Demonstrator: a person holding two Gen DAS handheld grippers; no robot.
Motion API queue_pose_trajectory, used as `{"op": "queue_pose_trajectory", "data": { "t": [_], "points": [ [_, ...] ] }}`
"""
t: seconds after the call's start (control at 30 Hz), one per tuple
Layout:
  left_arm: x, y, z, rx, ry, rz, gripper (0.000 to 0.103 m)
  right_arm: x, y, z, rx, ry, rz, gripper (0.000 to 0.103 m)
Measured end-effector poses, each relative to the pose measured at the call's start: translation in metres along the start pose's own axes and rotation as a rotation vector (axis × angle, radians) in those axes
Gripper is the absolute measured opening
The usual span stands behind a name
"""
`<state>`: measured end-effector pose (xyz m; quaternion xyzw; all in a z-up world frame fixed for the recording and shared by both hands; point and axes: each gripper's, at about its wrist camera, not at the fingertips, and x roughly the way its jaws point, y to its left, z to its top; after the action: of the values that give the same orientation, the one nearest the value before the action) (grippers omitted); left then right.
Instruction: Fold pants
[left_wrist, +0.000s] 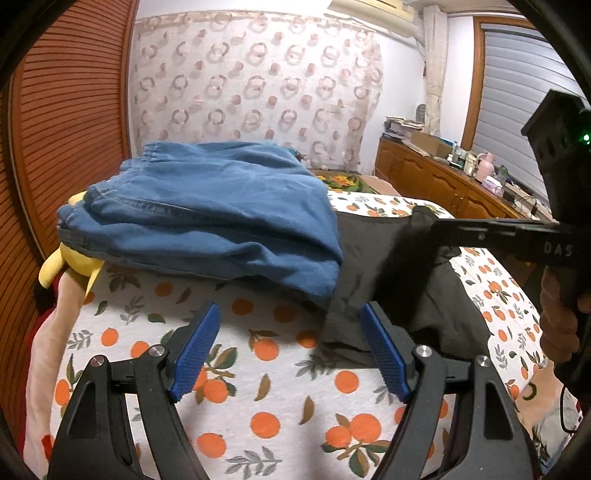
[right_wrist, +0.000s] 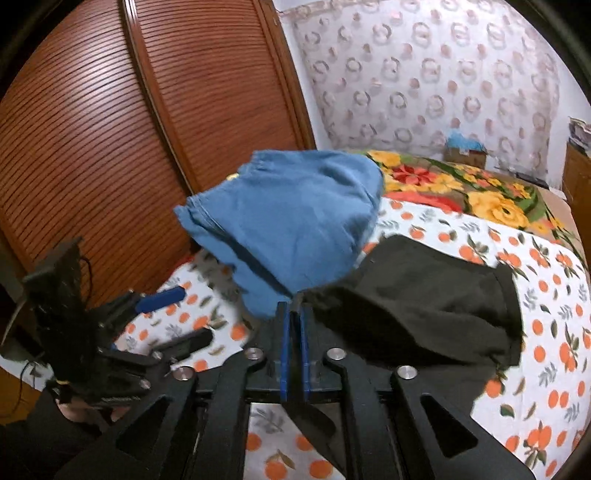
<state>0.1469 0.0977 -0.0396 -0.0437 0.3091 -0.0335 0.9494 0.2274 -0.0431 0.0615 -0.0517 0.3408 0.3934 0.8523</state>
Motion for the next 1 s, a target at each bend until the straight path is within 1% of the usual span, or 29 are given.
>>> {"op": "queue_pose_trajectory", "data": {
  "t": [0.03, 0.13, 0.33, 0.47, 0.5, 0.6, 0.7, 0.77, 0.87, 0.9, 0.93, 1.0],
  "points": [
    [0.000, -0.003, 0.000, 0.003, 0.001, -0.003, 0.080, -0.001, -0.003, -0.001, 0.002, 0.003, -0.019, 0.024],
    [0.002, -0.011, 0.001, 0.013, 0.003, -0.020, 0.080, -0.016, -0.014, -0.004, 0.025, 0.000, -0.037, 0.032],
    [0.012, -0.034, 0.002, 0.050, 0.018, -0.054, 0.080, -0.042, -0.034, -0.017, 0.045, -0.016, -0.110, 0.034],
    [0.020, -0.044, -0.004, 0.080, 0.037, -0.069, 0.080, -0.065, -0.055, -0.032, 0.096, -0.013, -0.174, 0.035],
    [0.023, -0.047, -0.005, 0.087, 0.044, -0.077, 0.080, -0.064, -0.063, -0.035, 0.111, -0.007, -0.193, 0.035],
    [0.029, -0.055, -0.006, 0.118, 0.061, -0.094, 0.074, -0.058, -0.079, -0.041, 0.139, 0.014, -0.234, 0.035],
    [0.036, -0.064, -0.007, 0.154, 0.085, -0.113, 0.066, -0.047, -0.091, -0.039, 0.159, 0.039, -0.265, 0.037],
    [0.040, -0.069, -0.008, 0.180, 0.105, -0.113, 0.065, -0.040, -0.093, -0.035, 0.157, 0.044, -0.272, 0.039],
    [0.048, -0.074, -0.008, 0.223, 0.134, -0.092, 0.065, -0.030, -0.102, -0.029, 0.175, 0.047, -0.268, 0.044],
    [0.050, -0.075, -0.008, 0.233, 0.138, -0.086, 0.063, -0.026, -0.106, -0.027, 0.185, 0.055, -0.261, 0.046],
    [0.051, -0.075, -0.008, 0.237, 0.140, -0.081, 0.054, -0.022, -0.109, -0.026, 0.190, 0.068, -0.249, 0.046],
    [0.055, -0.073, -0.005, 0.229, 0.154, -0.072, 0.046, -0.013, -0.114, -0.024, 0.188, 0.091, -0.254, 0.046]
  ]
}}
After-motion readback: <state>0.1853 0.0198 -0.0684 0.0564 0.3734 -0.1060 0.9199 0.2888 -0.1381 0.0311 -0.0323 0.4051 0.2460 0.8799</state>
